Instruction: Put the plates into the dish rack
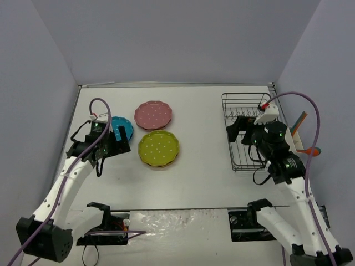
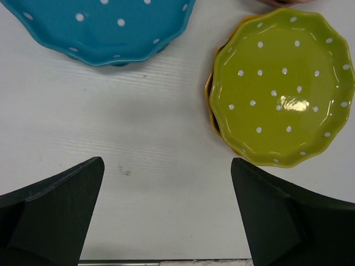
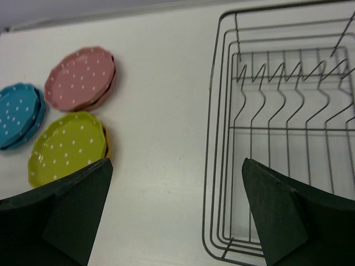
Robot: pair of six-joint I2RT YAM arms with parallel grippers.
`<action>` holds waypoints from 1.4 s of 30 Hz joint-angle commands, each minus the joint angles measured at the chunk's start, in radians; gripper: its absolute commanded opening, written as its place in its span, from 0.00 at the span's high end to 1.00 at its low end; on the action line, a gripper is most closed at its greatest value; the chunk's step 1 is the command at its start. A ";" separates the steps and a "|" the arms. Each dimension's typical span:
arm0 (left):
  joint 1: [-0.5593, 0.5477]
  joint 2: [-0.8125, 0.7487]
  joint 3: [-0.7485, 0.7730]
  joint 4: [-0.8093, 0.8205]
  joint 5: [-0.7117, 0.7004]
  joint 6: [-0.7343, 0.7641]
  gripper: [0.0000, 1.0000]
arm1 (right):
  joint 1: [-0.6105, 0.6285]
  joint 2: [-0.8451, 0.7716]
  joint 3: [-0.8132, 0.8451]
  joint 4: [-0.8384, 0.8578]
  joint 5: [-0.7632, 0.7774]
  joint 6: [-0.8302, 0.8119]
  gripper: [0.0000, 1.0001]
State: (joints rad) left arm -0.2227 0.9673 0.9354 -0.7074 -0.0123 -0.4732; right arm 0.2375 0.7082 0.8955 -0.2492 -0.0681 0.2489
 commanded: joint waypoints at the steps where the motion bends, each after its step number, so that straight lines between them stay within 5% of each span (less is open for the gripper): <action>1: -0.009 0.149 0.051 0.051 0.100 -0.125 0.03 | 0.017 0.189 0.061 0.056 -0.140 0.028 0.00; 4: -0.024 0.228 0.062 0.069 0.126 -0.167 0.04 | 0.052 0.265 0.065 0.072 -0.143 0.045 0.00; 12: -0.070 0.362 0.034 0.162 0.129 -0.251 0.32 | 0.229 0.411 0.046 0.169 -0.020 0.094 0.00; 20: -0.116 0.458 0.019 0.250 0.115 -0.311 0.45 | 0.362 0.525 -0.006 0.358 0.034 0.210 0.00; 31: -0.125 0.514 0.015 0.266 0.082 -0.313 0.70 | 0.437 0.615 -0.050 0.491 0.099 0.288 0.00; 42: -0.125 0.557 0.009 0.298 0.099 -0.328 0.75 | 0.445 0.630 -0.087 0.536 0.095 0.307 0.00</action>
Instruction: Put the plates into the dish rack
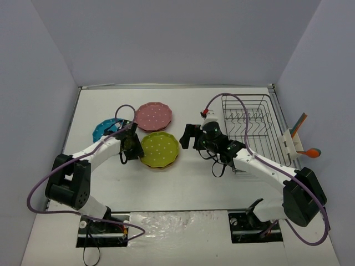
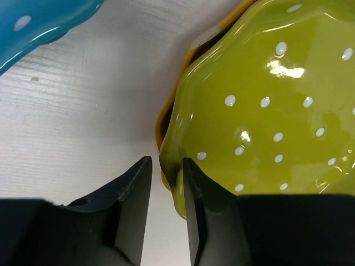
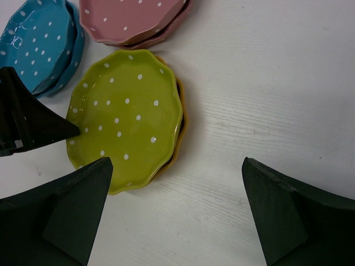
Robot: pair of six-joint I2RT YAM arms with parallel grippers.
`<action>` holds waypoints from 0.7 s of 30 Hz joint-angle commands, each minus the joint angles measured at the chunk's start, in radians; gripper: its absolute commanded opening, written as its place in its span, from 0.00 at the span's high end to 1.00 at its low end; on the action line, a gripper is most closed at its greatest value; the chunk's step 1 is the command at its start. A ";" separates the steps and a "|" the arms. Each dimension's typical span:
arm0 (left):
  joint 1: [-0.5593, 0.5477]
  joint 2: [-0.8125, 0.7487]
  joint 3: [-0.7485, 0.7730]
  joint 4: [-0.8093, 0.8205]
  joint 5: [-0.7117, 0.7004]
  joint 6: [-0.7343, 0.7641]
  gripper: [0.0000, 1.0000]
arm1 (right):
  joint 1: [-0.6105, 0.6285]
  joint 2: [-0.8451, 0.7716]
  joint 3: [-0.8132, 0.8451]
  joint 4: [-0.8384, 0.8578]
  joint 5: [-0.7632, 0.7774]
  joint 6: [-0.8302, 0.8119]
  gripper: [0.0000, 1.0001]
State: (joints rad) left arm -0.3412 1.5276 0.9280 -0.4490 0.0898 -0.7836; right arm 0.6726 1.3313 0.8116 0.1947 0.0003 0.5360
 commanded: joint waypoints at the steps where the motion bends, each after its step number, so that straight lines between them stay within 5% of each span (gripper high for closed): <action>1: -0.007 0.000 0.015 0.043 0.002 -0.020 0.77 | 0.010 0.009 -0.005 0.095 0.026 0.022 0.00; 8: -0.009 -0.018 0.020 0.028 0.013 -0.034 1.00 | 0.013 0.034 -0.013 0.119 0.005 0.052 0.00; 21: -0.009 -0.034 0.054 -0.030 0.024 -0.025 1.00 | 0.031 0.093 -0.029 0.186 -0.059 0.138 0.00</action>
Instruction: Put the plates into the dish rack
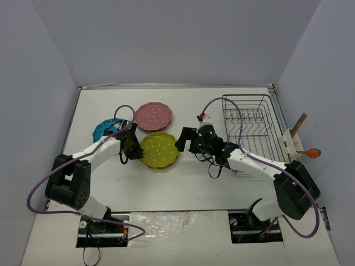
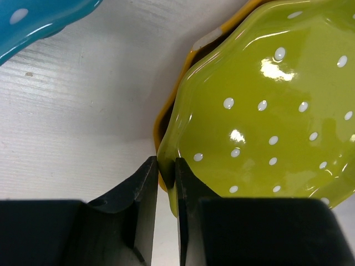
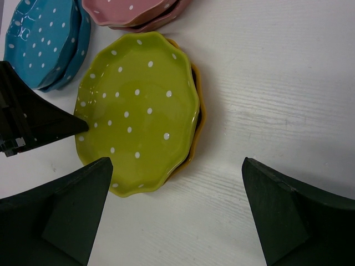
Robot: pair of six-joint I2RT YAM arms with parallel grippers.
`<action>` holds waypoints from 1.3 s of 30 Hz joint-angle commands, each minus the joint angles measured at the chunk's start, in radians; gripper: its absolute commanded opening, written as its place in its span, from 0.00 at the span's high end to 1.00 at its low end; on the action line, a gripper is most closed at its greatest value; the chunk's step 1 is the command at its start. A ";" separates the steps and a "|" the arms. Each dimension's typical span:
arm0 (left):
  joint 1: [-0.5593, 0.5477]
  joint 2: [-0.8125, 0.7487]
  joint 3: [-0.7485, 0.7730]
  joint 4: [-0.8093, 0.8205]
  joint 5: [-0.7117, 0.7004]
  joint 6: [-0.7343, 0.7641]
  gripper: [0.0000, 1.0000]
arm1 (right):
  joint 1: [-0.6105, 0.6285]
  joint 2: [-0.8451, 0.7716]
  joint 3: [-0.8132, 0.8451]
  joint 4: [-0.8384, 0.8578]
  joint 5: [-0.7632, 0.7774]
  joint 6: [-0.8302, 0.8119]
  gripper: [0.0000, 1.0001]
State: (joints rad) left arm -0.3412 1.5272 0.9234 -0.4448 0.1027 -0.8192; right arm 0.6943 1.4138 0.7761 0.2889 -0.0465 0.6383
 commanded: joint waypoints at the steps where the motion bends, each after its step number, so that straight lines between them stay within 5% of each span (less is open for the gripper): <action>1: -0.009 -0.028 0.058 -0.032 0.019 0.010 1.00 | 0.010 0.011 0.006 0.093 -0.013 0.037 0.00; 7: -0.009 -0.046 0.057 -0.038 0.014 0.008 0.81 | 0.011 0.010 0.002 0.088 -0.013 0.027 0.00; 10: -0.009 -0.057 0.054 -0.043 0.006 0.003 0.81 | 0.010 0.006 -0.001 0.087 -0.012 0.025 0.00; 31: -0.009 -0.047 0.029 -0.016 0.023 -0.015 0.90 | 0.011 0.012 -0.021 0.111 -0.031 0.029 0.00; 39: -0.009 -0.055 0.041 -0.015 0.034 -0.023 1.00 | 0.020 0.056 -0.029 0.165 -0.051 0.079 0.00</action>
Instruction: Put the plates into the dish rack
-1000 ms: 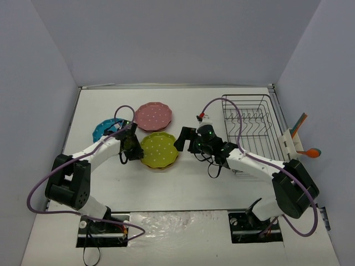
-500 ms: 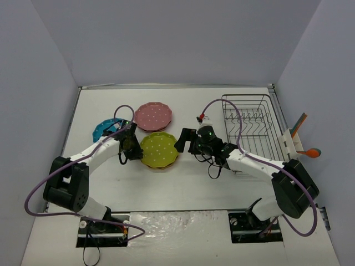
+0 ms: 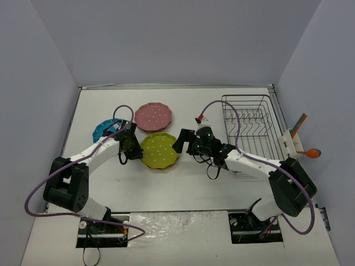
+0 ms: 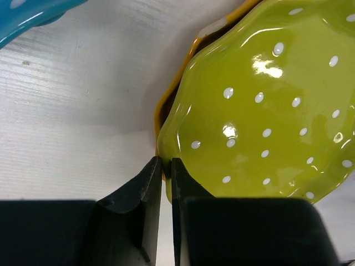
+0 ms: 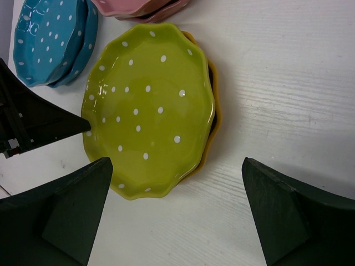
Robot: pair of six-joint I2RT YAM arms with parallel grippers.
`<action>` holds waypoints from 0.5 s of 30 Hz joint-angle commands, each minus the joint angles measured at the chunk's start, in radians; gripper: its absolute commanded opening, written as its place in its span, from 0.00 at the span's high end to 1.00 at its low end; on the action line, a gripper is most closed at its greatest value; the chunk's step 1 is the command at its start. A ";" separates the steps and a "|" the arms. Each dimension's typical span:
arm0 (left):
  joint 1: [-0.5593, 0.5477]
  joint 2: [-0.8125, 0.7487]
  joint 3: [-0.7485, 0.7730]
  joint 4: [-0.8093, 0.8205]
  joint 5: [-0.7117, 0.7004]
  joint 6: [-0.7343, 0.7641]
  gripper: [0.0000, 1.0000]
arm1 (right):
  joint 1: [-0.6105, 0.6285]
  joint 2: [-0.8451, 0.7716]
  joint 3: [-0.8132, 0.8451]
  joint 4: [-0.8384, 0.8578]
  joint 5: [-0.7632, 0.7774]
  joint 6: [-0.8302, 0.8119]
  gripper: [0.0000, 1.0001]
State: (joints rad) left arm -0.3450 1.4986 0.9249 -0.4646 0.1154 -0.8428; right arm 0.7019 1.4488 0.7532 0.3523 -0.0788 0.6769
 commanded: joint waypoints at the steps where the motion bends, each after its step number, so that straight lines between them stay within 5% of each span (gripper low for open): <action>1: -0.005 -0.028 0.041 0.003 0.023 -0.001 1.00 | 0.014 0.027 -0.007 0.110 -0.021 0.049 0.00; 15: -0.003 -0.183 0.075 0.021 0.044 -0.125 1.00 | 0.019 0.086 -0.006 0.203 -0.038 0.233 0.00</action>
State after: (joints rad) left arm -0.3450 1.3808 0.9218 -0.4762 0.1178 -0.9130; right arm 0.7151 1.5158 0.7311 0.4618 -0.1093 0.8379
